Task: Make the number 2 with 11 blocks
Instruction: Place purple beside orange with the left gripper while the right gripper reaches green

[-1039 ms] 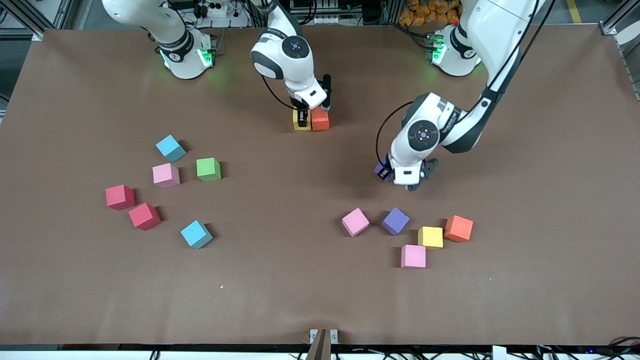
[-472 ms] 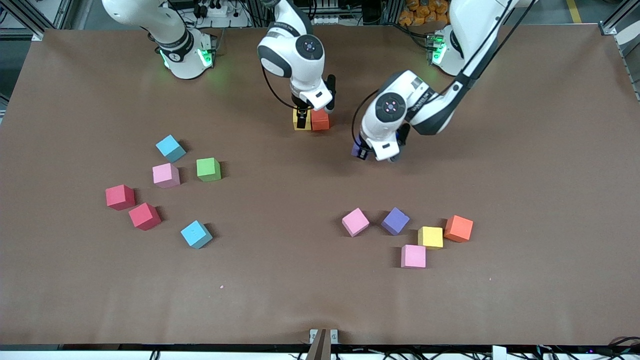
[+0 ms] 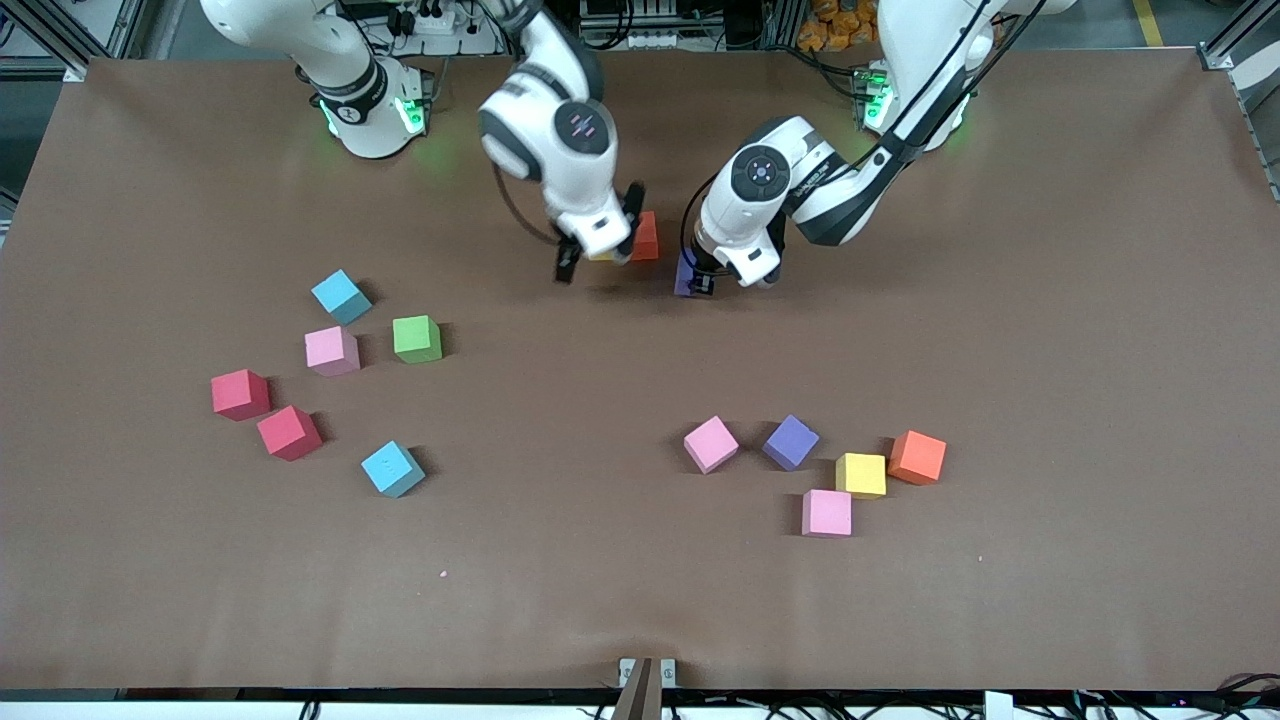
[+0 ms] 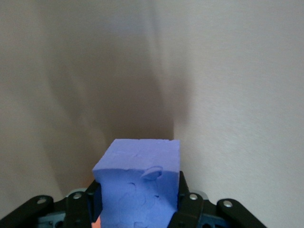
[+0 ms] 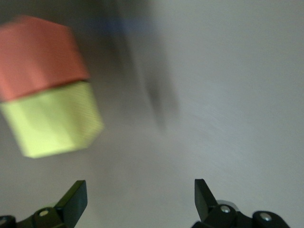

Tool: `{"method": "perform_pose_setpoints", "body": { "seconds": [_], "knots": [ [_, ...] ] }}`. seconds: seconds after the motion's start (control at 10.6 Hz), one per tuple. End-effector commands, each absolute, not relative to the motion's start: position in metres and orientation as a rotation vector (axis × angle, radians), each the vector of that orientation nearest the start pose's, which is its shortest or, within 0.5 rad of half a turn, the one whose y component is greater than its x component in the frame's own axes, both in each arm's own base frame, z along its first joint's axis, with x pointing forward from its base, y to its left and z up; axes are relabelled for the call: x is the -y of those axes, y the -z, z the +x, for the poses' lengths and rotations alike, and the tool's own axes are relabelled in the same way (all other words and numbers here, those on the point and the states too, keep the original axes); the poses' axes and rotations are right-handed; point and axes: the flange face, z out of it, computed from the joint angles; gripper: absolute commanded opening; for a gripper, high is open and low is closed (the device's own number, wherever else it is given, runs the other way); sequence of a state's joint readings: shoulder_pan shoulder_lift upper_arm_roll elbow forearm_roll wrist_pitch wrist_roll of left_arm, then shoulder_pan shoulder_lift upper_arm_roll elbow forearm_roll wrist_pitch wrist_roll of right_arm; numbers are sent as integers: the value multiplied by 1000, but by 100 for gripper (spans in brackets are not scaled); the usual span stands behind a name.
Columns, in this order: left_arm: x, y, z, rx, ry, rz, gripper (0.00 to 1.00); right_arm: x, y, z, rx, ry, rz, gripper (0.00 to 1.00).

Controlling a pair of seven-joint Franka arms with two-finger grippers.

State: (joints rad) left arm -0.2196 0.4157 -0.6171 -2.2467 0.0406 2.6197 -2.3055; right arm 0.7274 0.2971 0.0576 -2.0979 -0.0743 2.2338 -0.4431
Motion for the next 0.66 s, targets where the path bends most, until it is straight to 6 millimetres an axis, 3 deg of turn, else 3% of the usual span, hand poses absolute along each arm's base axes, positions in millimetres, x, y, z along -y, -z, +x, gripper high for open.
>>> {"method": "perform_pose_setpoints", "body": {
  "seconds": [0.0,0.09,0.28,0.47,0.57],
  "knots": [
    [410,-227,341,2231,-326,-2258,55,-321,-285,480,1653,-198,-2724,100],
    [410,-226,334,2233,-321,-2248,55,-284,-285,506,1528,-196,-2792,100],
    [417,-227,323,2255,-324,-2212,55,-191,-282,555,1107,-222,-2968,100],
    [424,-223,308,2243,-321,-2203,56,-144,-274,576,729,-225,-3086,100],
    [424,-222,307,2244,-325,-2196,56,-142,-273,578,534,-224,-3135,100]
  ]
}}
